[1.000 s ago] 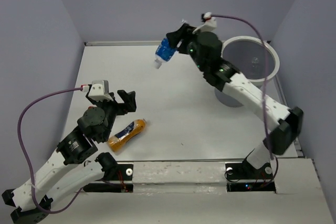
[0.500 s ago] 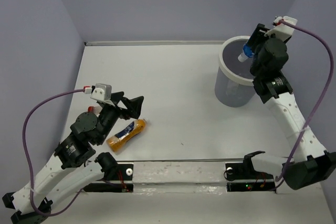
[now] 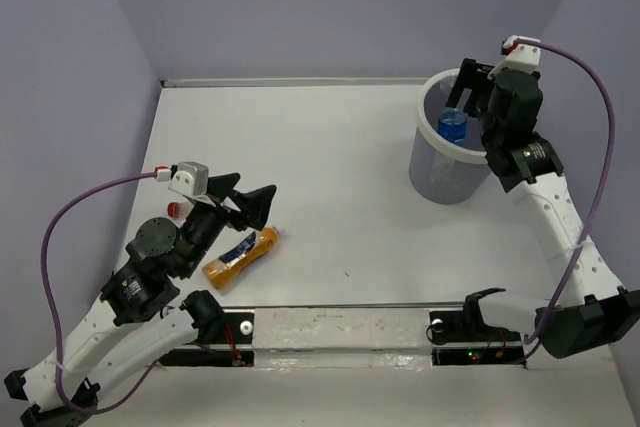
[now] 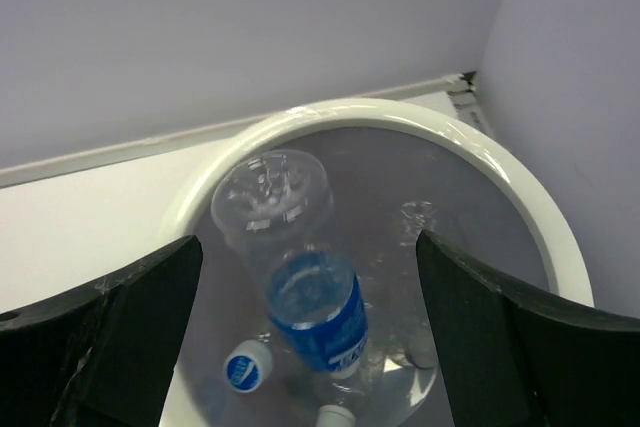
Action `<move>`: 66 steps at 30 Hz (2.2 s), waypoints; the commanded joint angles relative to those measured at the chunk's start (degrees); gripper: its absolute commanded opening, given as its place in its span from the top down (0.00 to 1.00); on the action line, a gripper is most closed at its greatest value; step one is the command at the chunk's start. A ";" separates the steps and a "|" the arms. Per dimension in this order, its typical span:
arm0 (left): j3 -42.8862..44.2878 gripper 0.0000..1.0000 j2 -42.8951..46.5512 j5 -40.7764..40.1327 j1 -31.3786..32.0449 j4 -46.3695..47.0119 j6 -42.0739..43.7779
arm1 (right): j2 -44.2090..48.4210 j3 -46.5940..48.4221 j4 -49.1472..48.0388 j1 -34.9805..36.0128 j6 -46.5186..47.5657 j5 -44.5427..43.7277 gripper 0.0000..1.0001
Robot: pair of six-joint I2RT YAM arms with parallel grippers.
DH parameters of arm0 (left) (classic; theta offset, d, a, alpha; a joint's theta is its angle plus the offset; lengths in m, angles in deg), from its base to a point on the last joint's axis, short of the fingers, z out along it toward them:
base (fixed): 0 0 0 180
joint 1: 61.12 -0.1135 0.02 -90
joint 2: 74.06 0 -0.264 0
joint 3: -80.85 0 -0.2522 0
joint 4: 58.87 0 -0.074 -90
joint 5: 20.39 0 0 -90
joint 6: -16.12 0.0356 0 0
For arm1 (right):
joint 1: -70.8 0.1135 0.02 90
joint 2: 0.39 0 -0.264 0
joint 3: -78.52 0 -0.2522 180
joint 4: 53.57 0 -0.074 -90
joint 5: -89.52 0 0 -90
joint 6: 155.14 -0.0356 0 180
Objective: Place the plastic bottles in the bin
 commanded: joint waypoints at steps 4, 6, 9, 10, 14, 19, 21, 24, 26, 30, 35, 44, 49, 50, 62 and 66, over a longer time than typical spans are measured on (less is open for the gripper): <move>1.84 0.01 -5.69 -13.31 -0.74 -2.41 -9.40 | 2.97 6.46 5.15 6.02 -4.16 36.05 0.17; 3.94 0.01 -7.88 -17.09 -0.92 -4.70 -12.76 | 1.65 4.80 4.28 11.98 -2.49 42.48 0.21; 5.10 0.01 -11.40 -24.21 -1.27 -8.40 -19.53 | -2.91 2.60 1.47 22.54 1.90 48.28 0.25; 5.01 0.01 -12.63 -26.75 -1.44 -8.93 -21.03 | -4.32 0.94 -0.89 24.39 2.61 50.14 0.27; 4.66 0.01 -14.75 -30.64 -6.69 -11.48 -26.57 | -13.79 -0.14 -3.11 35.36 9.37 54.90 0.46; 5.09 0.01 -14.40 -17.51 -25.93 -7.27 -21.33 | -22.78 2.06 -2.50 44.35 15.00 54.38 0.45; 8.94 0.01 -15.71 -11.69 -35.75 -7.09 -17.38 | -26.11 3.46 -2.32 47.77 17.37 53.33 0.32; 13.35 0.01 -18.43 -5.01 -46.13 -7.09 -14.02 | -30.24 6.01 -2.41 50.94 20.98 51.05 0.20; 14.85 0.01 -19.84 -2.35 -48.55 -7.96 -13.39 | -32.80 8.11 -2.32 52.09 23.35 50.43 0.17; 13.81 0.01 -19.68 2.92 -51.80 -6.04 -15.41 | -39.56 14.96 0.48 54.20 28.36 48.58 0.10; 12.49 0.01 -16.60 5.40 -52.95 -6.03 -16.12 | -48.18 25.24 6.37 55.96 34.24 46.04 0.08; 12.40 0.01 -10.88 3.90 -52.51 -6.12 -13.57 | -61.98 37.30 13.67 55.96 39.53 44.89 0.08; 10.29 0.01 -12.02 6.19 -52.51 -5.85 -14.89 | -63.48 35.12 13.42 55.96 38.57 46.12 0.13; 10.20 0.01 -12.29 6.10 -52.42 -6.20 -15.24 | -62.96 34.06 12.72 55.96 38.21 46.03 0.16; 6.86 0.01 -19.14 -0.67 -52.51 -17.36 -27.10 | -40.65 7.37 -6.80 55.96 29.78 32.69 0.59; 4.06 0.01 -18.80 -0.67 -52.51 -18.25 -30.18 | -26.86 -1.52 -11.27 54.48 26.35 23.98 0.63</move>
